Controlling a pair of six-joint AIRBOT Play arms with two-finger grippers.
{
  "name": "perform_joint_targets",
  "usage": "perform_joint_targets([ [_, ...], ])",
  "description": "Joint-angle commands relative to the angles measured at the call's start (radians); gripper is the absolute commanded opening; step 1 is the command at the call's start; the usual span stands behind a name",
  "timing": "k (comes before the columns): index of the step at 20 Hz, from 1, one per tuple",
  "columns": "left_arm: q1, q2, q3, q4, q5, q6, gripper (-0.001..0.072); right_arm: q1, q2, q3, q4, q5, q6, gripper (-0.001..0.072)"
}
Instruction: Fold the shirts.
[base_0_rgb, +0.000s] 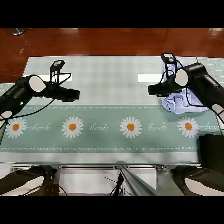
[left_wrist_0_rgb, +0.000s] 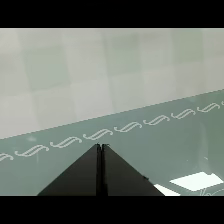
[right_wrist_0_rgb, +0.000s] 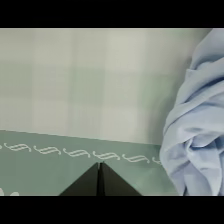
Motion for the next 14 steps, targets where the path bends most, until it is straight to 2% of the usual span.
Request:
perform_joint_targets([
  [1,0.001,0.000,0.000,0.000,0.000,0.000,0.0019,0.001,0.000,0.000,-0.016,-0.081,-0.006,0.0026],
  [3,0.001,0.000,0.000,0.000,0.000,0.000,0.0020,0.001,-0.002,0.000,-0.153,-0.168,-0.008,0.0029],
  [4,0.000,0.000,0.000,0.000,0.001,0.000,0.0020,0.000,-0.002,0.000,-0.245,-0.204,0.024,0.0136],
  [5,0.001,0.000,0.000,0.000,0.002,0.000,0.0020,-0.006,-0.006,0.000,-0.347,-0.254,0.092,0.0519],
  [6,0.001,0.000,0.000,0.000,0.018,0.000,0.0019,-0.020,-0.014,0.000,-0.421,-0.289,0.150,0.0630],
  [7,0.001,0.000,0.000,0.000,0.038,0.000,0.0020,-0.045,-0.026,0.000,-0.480,-0.304,0.208,0.0630],
  [9,0.001,-0.002,0.000,0.000,0.100,0.000,0.0026,-0.123,-0.062,0.000,-0.502,-0.296,0.307,0.0630],
  [10,0.001,-0.003,0.000,0.000,0.138,0.000,0.0195,-0.168,-0.082,0.000,-0.486,-0.291,0.328,0.0629],
  [11,0.001,-0.005,0.000,0.002,0.175,0.002,0.0549,-0.219,-0.105,0.000,-0.450,-0.291,0.332,0.0629],
  [12,0.001,-0.007,0.001,0.005,0.214,0.003,0.0703,-0.268,-0.127,0.000,-0.407,-0.288,0.332,0.0628],
  [14,0.001,-0.008,0.002,0.015,0.240,0.003,0.0702,-0.353,-0.170,0.000,-0.302,-0.280,0.330,0.0627],
])
